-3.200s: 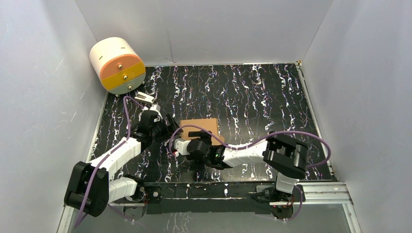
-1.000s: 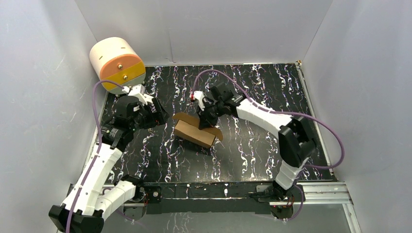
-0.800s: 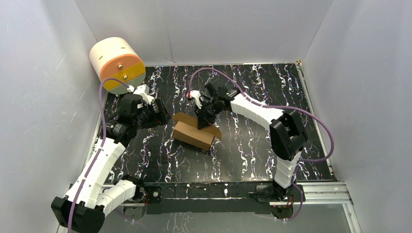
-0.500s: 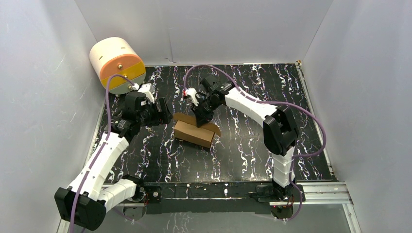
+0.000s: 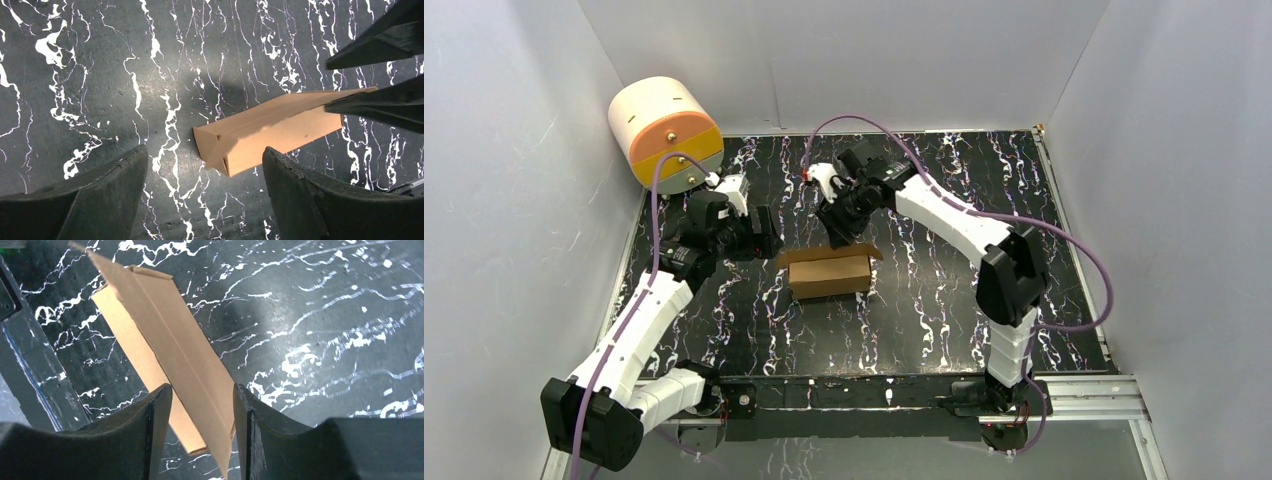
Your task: Fold the paper box
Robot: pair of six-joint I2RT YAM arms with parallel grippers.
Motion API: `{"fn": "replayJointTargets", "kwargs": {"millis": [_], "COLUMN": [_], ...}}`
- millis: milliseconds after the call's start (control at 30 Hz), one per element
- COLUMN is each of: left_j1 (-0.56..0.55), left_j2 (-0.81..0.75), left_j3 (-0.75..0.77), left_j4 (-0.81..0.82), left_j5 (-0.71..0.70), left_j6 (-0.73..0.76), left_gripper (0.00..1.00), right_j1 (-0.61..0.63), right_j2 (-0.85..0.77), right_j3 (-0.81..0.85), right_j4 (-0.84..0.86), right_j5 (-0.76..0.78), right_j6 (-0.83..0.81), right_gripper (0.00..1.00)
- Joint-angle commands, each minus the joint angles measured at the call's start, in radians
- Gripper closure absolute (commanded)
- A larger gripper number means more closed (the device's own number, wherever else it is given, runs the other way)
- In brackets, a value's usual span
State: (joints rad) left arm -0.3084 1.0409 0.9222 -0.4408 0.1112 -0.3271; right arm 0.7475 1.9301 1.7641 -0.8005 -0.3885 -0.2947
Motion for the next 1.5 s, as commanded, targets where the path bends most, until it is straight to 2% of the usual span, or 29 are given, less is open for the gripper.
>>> {"fn": "replayJointTargets", "kwargs": {"millis": [0, 233, 533, 667, 867, 1100, 1467], "left_j1": [0.008, 0.008, 0.009, 0.008, 0.006, 0.005, -0.010], "left_j2": [-0.006, -0.015, -0.073, -0.023, 0.050, 0.060, 0.043], "left_j3": [0.023, 0.013, -0.069, -0.083, -0.085, -0.104, -0.144], "left_j4": [0.005, -0.024, 0.034, 0.055, 0.072, 0.096, 0.094], "left_j5": [0.028, 0.086, 0.053, 0.086, 0.131, 0.179, 0.210], "left_j6": [0.067, 0.068, -0.009, -0.030, -0.042, -0.083, -0.139], "left_gripper": [0.18, 0.18, 0.19, 0.22, 0.29, 0.38, 0.51], "right_j1": [0.008, 0.009, 0.006, 0.004, -0.005, -0.005, -0.006], "right_j2": [-0.186, -0.394, -0.534, -0.536, -0.503, -0.506, -0.511], "right_j3": [-0.087, -0.312, -0.552, -0.595, -0.613, -0.627, -0.668], "right_j4": [0.092, 0.184, 0.354, 0.401, 0.434, 0.462, 0.473], "right_j5": [0.130, 0.276, 0.382, 0.424, 0.423, 0.373, 0.348], "right_j6": [0.139, 0.237, 0.286, 0.271, 0.251, 0.266, 0.314], "right_gripper": [0.41, 0.35, 0.35, 0.36, 0.42, 0.54, 0.62]}}
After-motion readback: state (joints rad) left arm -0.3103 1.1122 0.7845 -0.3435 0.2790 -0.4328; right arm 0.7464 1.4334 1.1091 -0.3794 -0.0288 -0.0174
